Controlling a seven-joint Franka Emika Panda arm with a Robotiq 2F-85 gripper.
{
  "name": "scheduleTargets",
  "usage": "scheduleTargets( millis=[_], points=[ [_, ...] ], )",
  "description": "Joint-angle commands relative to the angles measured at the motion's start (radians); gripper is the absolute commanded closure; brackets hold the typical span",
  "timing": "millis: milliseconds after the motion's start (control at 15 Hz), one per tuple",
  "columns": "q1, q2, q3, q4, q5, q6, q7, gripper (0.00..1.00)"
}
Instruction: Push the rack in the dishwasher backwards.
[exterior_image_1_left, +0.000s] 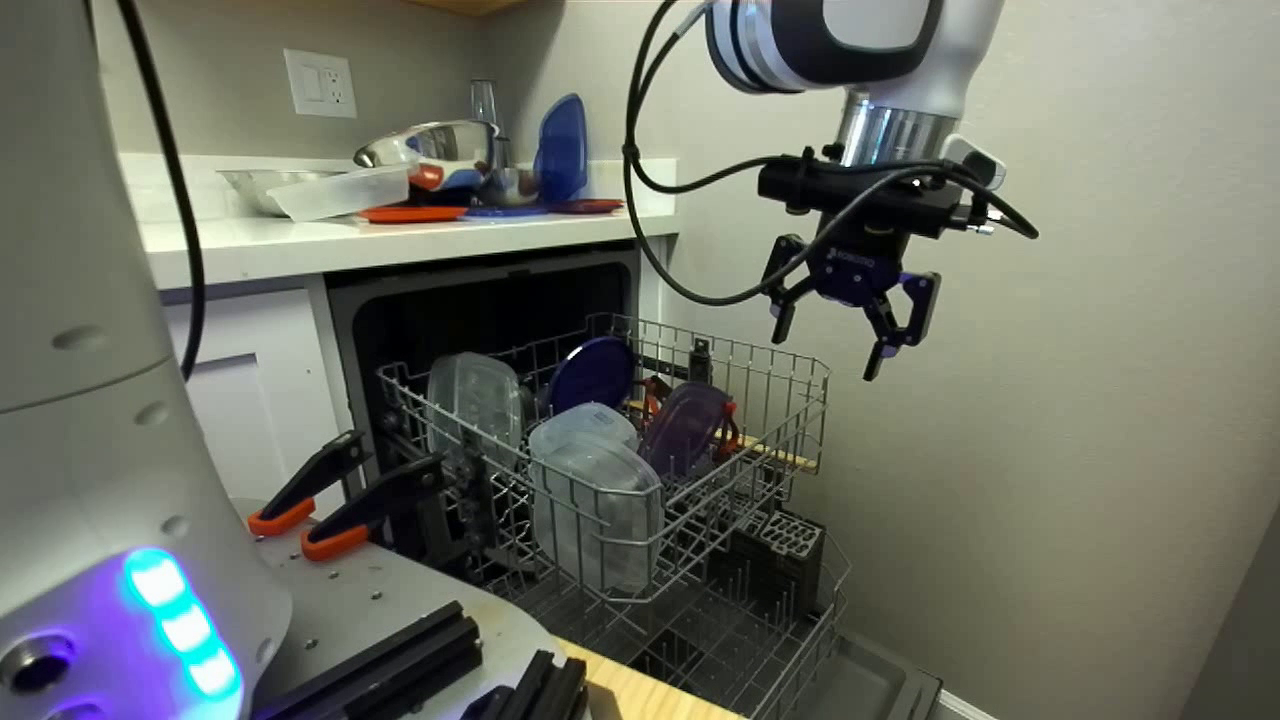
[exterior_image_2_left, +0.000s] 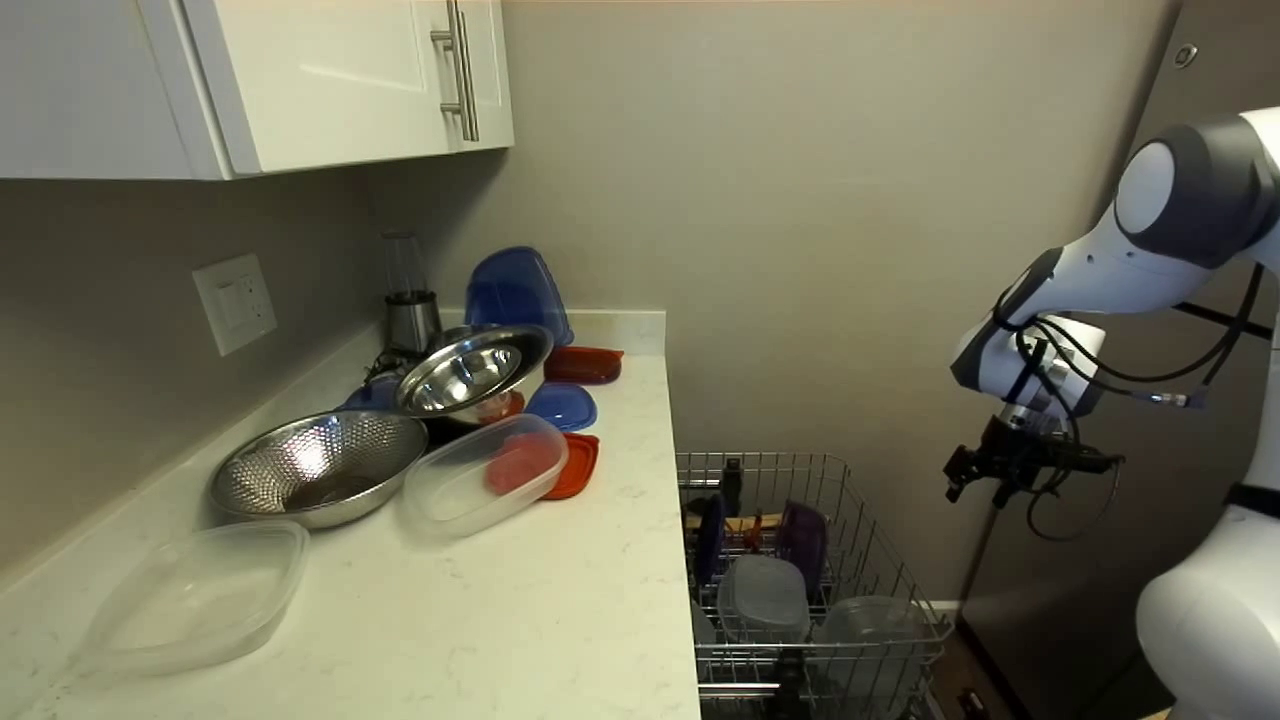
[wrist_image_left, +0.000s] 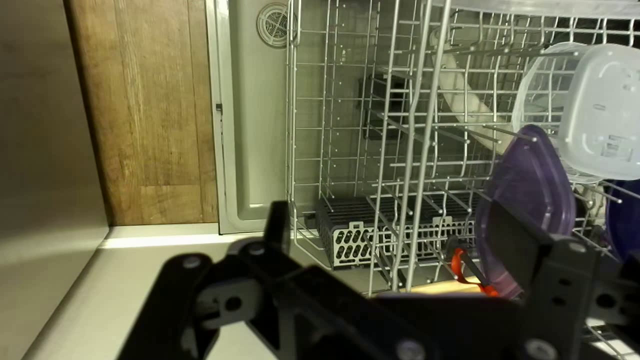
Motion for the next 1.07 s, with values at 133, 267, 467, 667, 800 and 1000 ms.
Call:
scheduleTargets(
  millis=[133, 267, 467, 667, 800, 1000],
  points=[
    [-0.095, 0.064, 0.072, 0.058, -0.025, 0.01, 0.022, 0.0],
    [-0.109, 0.055, 0.088, 0.05, -0.025, -0.001, 0.018, 0.0],
    [-0.121, 0.056, 0.099, 0.055, -0.023, -0.004, 0.016, 0.0],
    [-0.12, 0.056, 0.103, 0.055, -0.023, -0.004, 0.016, 0.0],
    [-0.12, 0.056, 0.103, 0.055, -0.023, -0.004, 0.016, 0.0],
    [-0.12, 0.056, 0.103, 0.055, -0.023, -0.004, 0.016, 0.0]
  ],
)
